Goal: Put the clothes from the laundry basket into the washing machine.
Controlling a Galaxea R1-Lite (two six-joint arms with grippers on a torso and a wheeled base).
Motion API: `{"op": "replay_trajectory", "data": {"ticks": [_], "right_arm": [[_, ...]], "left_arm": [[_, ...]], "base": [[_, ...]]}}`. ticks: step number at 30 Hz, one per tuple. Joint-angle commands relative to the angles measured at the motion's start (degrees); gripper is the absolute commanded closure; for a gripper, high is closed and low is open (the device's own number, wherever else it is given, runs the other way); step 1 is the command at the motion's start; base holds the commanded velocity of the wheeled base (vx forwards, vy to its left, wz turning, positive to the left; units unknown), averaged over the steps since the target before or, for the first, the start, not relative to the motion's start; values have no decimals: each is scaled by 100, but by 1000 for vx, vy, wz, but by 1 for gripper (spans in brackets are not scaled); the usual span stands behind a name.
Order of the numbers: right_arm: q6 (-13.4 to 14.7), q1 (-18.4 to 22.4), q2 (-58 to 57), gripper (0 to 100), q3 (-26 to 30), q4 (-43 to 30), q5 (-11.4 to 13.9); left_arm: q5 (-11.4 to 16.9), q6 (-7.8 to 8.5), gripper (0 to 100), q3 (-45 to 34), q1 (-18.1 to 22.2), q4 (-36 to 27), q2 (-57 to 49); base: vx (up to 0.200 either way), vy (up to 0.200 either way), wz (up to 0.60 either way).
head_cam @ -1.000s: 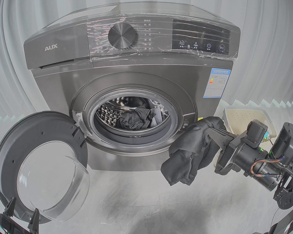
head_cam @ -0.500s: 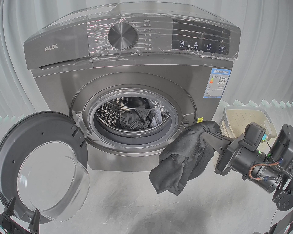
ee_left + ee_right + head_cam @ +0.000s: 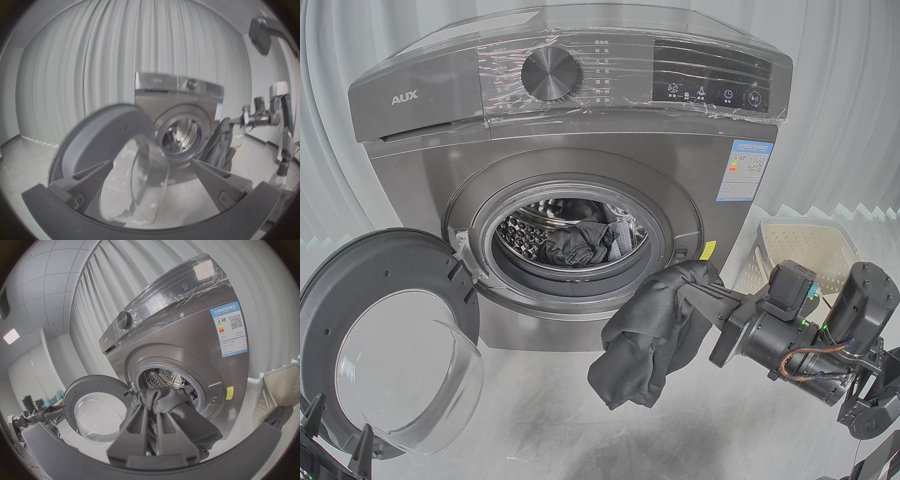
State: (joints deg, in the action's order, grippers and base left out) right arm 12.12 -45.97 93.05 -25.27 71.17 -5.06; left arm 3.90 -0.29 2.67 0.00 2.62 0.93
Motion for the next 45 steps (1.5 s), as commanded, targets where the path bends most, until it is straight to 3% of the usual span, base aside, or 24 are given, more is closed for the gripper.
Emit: {"op": "replay_trajectory", "data": {"ticks": [1,5,7,11,15,16,20,24,30,39,45], "right_arm": [[-69,-228,521,100,-408,169,-338],[-263,-263,864,100,-531,389,-355],[-263,-272,961,100,-663,398,-382],[-245,-334,1013,100,-1103,160,-619],[-192,-457,1119,100,-1516,-59,-909],[-175,-474,1242,100,-1788,-103,-1041],[-166,-492,1488,100,-2157,-59,-1146],[-104,-527,1585,100,-2281,-15,-1217],[-8,-527,1576,100,-2342,-15,-1217],[-8,-606,1576,100,-2289,187,-1208],[-8,-641,1541,100,-2281,204,-1208]], "left_arm": [[990,-314,0,1122,-149,89,531],[2255,-208,0,1113,-123,28,1472],[2625,-199,0,1148,-149,160,1973],[2923,-120,0,1148,-272,1162,3054],[2959,47,0,1148,-527,1900,3898],[2941,82,0,1148,-879,2164,4363],[2827,64,0,1130,-1652,2269,5058],[2598,144,0,1166,-2021,2296,5594],[2581,187,0,1350,-2153,2673,6438],[2545,293,0,1368,-2153,4212,8248],[2554,293,0,1412,-2250,4625,8811]], "base": [[0,0,0],[0,0,0],[0,0,0],[0,0,0],[0,0,0],[0,0,0],[0,0,0],[0,0,0],[0,0,0],[0,0,0],[0,0,0]]}}
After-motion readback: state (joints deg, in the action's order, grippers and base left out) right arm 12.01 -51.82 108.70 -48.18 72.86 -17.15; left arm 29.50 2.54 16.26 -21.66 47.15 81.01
